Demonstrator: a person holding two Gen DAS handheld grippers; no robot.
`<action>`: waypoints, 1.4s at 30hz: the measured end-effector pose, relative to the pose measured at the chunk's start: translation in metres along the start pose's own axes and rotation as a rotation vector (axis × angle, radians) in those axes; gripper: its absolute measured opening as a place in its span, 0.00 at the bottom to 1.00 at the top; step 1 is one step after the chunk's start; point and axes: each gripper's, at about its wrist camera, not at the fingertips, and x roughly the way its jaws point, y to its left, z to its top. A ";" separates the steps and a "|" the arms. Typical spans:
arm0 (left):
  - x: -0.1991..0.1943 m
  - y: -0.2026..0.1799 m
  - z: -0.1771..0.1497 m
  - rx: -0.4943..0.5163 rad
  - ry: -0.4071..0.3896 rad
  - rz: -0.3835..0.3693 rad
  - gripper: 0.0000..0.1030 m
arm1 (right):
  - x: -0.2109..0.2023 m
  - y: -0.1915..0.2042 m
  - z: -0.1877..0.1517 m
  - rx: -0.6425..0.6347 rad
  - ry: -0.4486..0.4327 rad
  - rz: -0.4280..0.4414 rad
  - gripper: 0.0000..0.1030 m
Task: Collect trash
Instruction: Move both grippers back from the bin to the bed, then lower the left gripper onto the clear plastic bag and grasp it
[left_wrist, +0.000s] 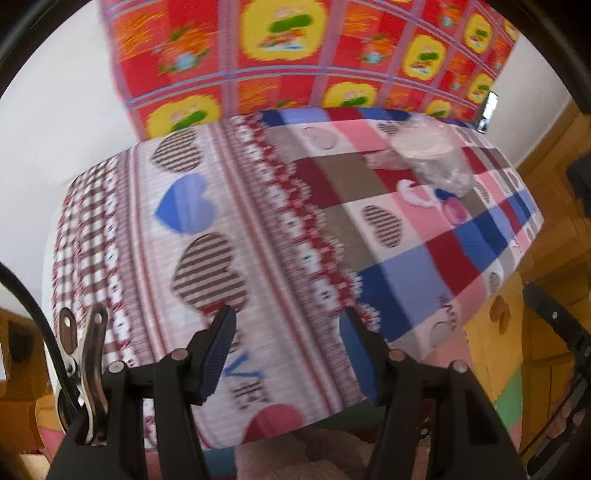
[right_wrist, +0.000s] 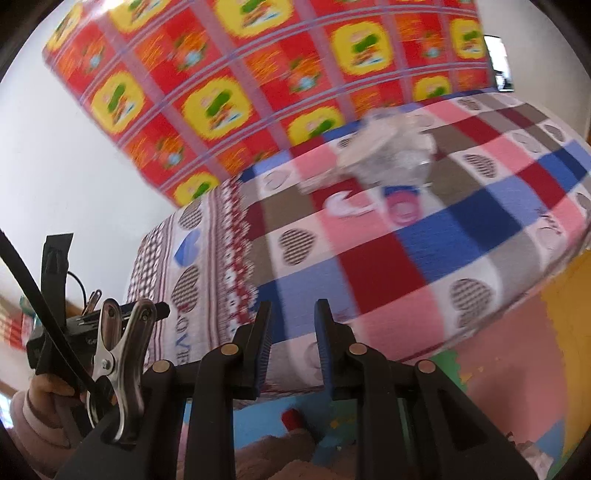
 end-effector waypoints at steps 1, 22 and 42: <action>0.001 -0.007 0.004 0.014 0.000 -0.005 0.60 | -0.003 -0.006 0.002 0.007 -0.006 -0.007 0.23; 0.065 -0.115 0.116 0.240 0.026 -0.161 0.60 | 0.011 -0.083 0.067 0.122 -0.033 -0.136 0.23; 0.118 -0.232 0.173 0.373 0.060 -0.169 0.60 | 0.033 -0.158 0.121 0.110 0.045 -0.159 0.23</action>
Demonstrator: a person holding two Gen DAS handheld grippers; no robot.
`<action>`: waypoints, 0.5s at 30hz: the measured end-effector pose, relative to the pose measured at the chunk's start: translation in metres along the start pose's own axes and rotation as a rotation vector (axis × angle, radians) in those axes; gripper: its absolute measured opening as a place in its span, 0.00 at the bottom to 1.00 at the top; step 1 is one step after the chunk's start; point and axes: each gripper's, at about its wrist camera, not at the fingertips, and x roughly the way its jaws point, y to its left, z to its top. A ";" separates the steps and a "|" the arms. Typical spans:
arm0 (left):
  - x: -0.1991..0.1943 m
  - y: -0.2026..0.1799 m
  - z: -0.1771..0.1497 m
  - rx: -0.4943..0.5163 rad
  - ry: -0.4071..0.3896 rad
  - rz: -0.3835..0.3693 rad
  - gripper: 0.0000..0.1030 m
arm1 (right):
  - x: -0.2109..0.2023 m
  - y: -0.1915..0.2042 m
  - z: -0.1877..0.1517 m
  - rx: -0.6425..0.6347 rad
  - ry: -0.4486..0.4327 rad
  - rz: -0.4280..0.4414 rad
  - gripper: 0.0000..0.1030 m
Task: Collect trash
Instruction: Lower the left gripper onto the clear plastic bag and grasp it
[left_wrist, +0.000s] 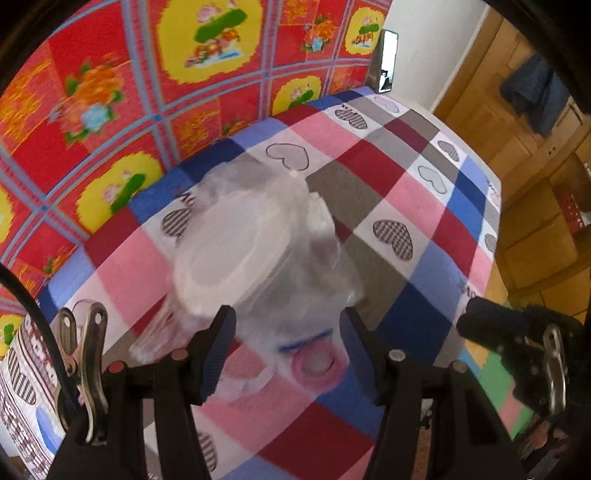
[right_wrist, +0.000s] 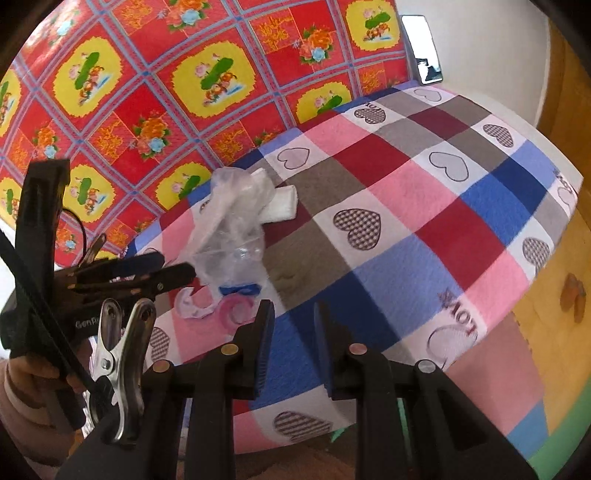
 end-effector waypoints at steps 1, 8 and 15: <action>0.005 -0.004 0.005 0.001 0.005 0.012 0.60 | 0.003 -0.005 0.004 -0.010 0.006 0.006 0.23; 0.039 -0.013 0.032 -0.005 0.024 0.122 0.60 | 0.024 -0.032 0.028 -0.049 0.058 0.080 0.23; 0.055 -0.001 0.046 -0.047 0.046 0.215 0.60 | 0.039 -0.056 0.051 -0.069 0.088 0.140 0.23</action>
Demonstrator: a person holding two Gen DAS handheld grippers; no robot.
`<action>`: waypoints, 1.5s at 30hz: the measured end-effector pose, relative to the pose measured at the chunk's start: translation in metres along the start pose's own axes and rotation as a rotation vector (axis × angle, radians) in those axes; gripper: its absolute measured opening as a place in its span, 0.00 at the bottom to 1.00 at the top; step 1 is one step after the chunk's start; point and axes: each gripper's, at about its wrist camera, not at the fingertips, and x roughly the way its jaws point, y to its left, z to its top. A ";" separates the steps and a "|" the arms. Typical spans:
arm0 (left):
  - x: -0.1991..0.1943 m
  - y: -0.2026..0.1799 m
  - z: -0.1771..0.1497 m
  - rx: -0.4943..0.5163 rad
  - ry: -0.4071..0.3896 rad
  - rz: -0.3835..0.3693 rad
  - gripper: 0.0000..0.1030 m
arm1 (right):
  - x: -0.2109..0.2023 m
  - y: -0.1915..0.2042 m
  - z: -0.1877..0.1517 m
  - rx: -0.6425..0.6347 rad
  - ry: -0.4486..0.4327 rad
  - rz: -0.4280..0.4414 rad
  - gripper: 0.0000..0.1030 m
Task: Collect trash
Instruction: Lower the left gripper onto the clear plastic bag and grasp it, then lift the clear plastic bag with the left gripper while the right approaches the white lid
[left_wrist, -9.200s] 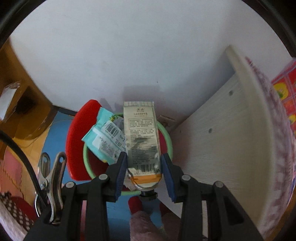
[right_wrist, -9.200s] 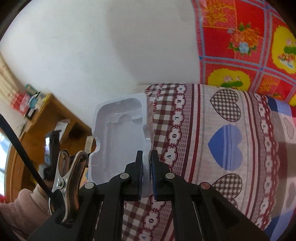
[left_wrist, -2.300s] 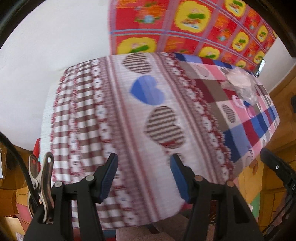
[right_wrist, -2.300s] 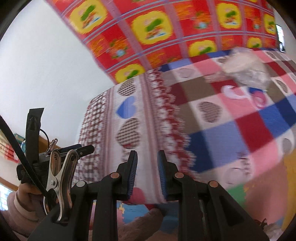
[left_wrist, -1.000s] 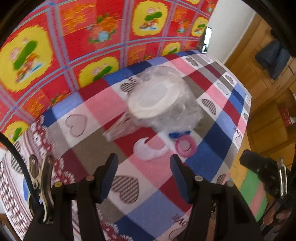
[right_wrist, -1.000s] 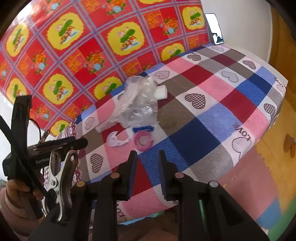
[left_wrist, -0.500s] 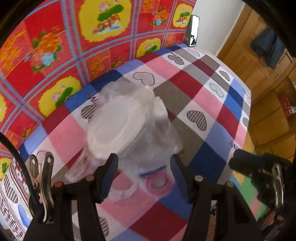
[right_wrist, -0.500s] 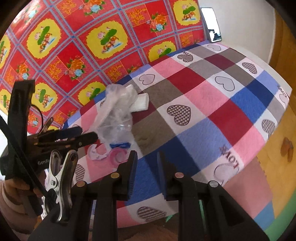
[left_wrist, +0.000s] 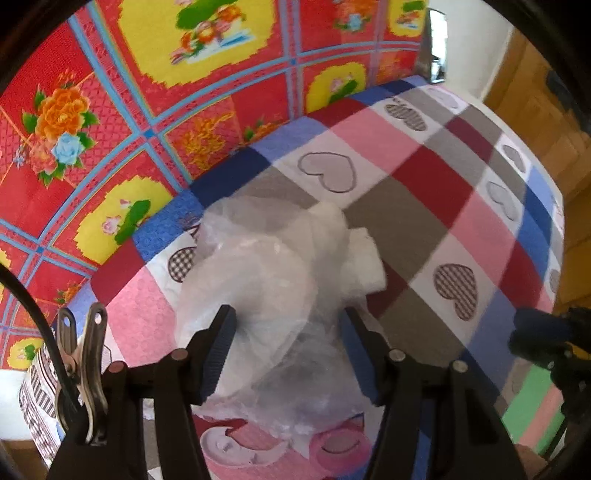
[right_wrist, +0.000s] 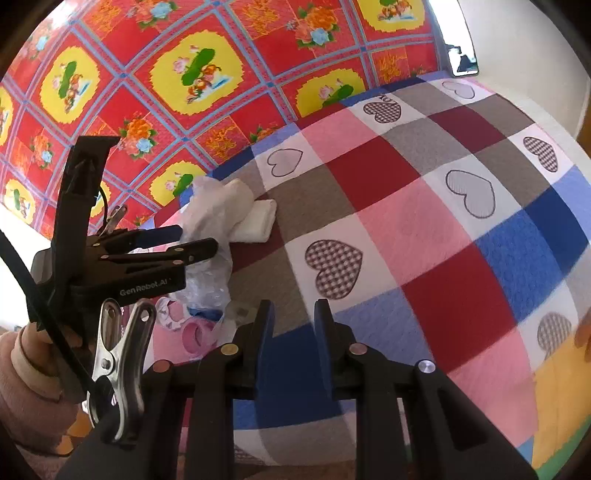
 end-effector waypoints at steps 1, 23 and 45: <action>0.002 0.001 0.001 -0.008 0.005 0.007 0.60 | 0.002 -0.003 0.002 0.001 0.004 0.008 0.23; -0.023 0.036 -0.008 -0.124 -0.089 0.046 0.15 | 0.021 -0.013 0.022 -0.025 0.043 0.087 0.23; -0.116 0.124 -0.084 -0.458 -0.167 0.106 0.10 | 0.036 0.041 0.020 -0.177 0.084 0.145 0.23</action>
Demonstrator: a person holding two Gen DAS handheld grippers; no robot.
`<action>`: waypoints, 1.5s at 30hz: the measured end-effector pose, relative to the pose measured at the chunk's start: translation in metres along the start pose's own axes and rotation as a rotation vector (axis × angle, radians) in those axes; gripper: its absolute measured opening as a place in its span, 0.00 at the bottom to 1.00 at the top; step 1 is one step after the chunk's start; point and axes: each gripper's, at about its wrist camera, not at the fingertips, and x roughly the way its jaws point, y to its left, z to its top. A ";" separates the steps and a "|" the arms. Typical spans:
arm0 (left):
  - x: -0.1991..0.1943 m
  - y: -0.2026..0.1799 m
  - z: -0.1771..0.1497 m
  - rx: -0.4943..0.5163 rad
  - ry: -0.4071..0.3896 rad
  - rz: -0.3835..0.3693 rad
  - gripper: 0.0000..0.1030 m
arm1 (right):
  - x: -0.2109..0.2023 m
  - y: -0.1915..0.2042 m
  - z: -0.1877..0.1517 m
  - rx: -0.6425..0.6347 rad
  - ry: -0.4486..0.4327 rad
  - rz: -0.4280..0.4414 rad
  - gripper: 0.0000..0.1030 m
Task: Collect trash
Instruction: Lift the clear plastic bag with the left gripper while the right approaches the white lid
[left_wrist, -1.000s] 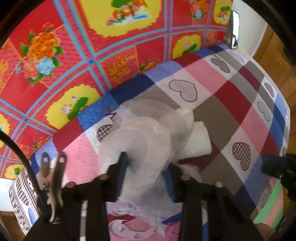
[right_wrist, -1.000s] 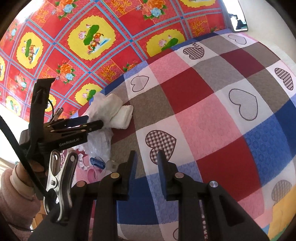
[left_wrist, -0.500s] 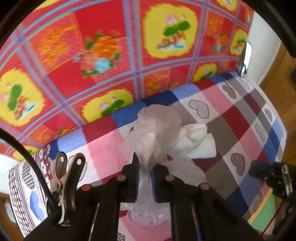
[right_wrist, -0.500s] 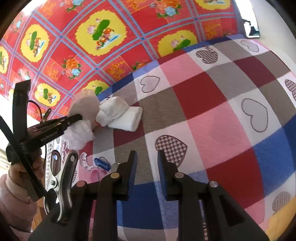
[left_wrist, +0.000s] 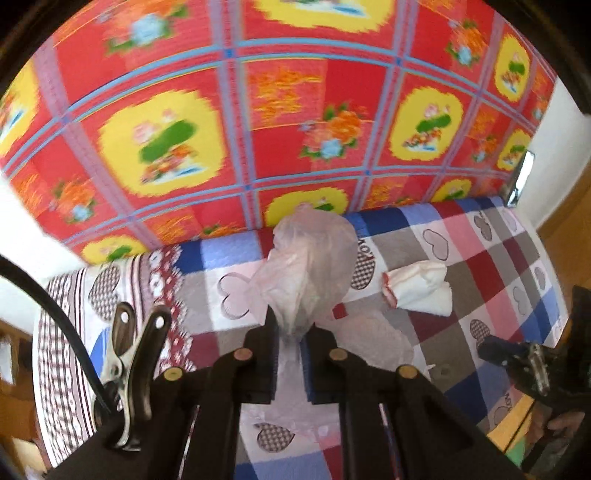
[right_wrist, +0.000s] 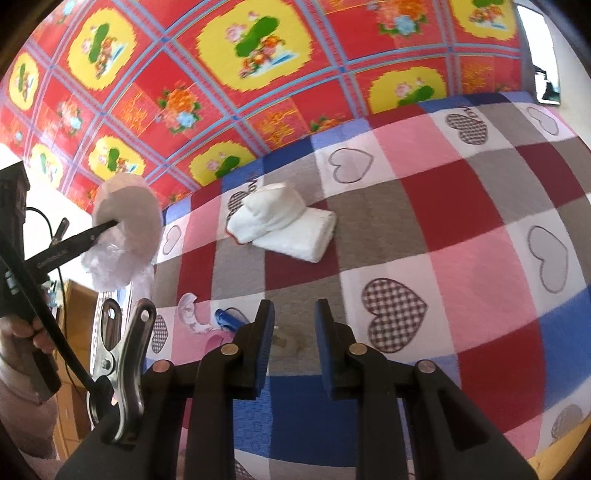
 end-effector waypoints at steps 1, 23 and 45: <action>-0.004 0.007 -0.003 -0.023 0.003 -0.011 0.10 | 0.002 0.003 0.000 -0.007 0.004 0.005 0.23; 0.025 0.110 -0.056 -0.194 0.147 -0.042 0.12 | 0.062 0.096 -0.016 -0.191 0.142 0.048 0.23; 0.057 0.139 -0.062 -0.153 0.135 -0.118 0.21 | 0.111 0.147 -0.028 -0.318 0.211 -0.099 0.28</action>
